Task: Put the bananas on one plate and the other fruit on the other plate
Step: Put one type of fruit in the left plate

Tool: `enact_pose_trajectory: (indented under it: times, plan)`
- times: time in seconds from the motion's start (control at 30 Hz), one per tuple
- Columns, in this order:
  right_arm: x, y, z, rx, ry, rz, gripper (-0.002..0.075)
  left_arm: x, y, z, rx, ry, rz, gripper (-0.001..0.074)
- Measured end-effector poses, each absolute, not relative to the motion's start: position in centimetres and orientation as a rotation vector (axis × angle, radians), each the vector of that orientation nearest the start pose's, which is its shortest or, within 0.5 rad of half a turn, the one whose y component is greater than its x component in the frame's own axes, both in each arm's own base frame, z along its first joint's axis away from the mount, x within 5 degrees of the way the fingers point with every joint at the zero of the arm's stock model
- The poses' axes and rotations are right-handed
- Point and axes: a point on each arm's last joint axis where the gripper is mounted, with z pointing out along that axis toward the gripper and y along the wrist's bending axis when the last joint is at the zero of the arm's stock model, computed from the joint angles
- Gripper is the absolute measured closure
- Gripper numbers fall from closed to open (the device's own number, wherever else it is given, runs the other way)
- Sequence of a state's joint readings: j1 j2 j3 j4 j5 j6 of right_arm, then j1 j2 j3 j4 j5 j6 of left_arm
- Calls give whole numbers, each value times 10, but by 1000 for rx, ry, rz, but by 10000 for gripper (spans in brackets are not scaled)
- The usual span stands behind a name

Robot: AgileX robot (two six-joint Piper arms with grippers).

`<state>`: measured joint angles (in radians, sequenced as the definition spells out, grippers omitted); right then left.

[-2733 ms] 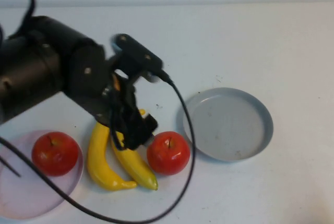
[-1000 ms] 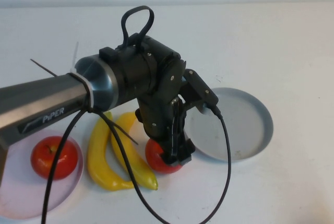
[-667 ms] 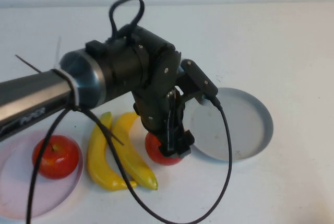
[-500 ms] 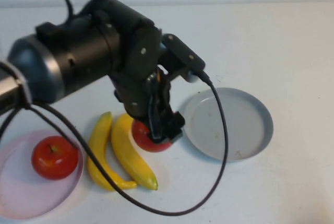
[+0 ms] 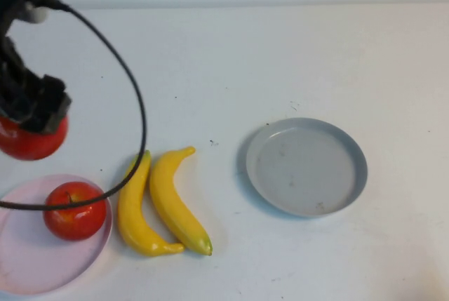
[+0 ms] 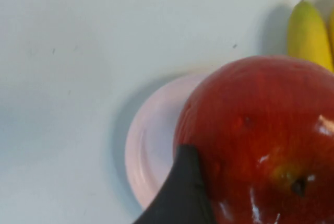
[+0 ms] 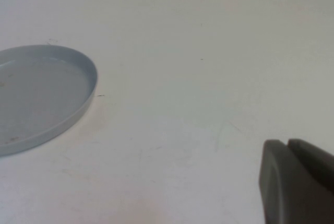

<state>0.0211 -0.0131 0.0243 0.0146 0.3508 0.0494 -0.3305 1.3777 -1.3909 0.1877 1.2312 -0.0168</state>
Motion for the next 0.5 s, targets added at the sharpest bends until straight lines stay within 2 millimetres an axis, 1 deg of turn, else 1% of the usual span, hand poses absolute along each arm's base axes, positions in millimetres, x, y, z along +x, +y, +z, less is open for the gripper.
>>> enact_pose_trajectory:
  times: [0.1,0.17,0.23,0.3,0.37,0.5]
  plan:
    - [53,2,174,35,1846,63,743,248,-48,357,346,2708,180,172]
    - [53,2,174,35,1846,63,743,238,-37,341,306,2770,189,173]
    - [53,2,174,35,1846,63,743,228,-28,328,258,2820,184,173]
    - [53,2,174,35,1846,63,743,218,-21,316,216,2860,164,175]
    - [53,2,174,35,1846,63,743,212,-18,303,191,2882,140,175]
    - [53,2,174,35,1846,63,743,204,-15,270,191,2930,126,175]
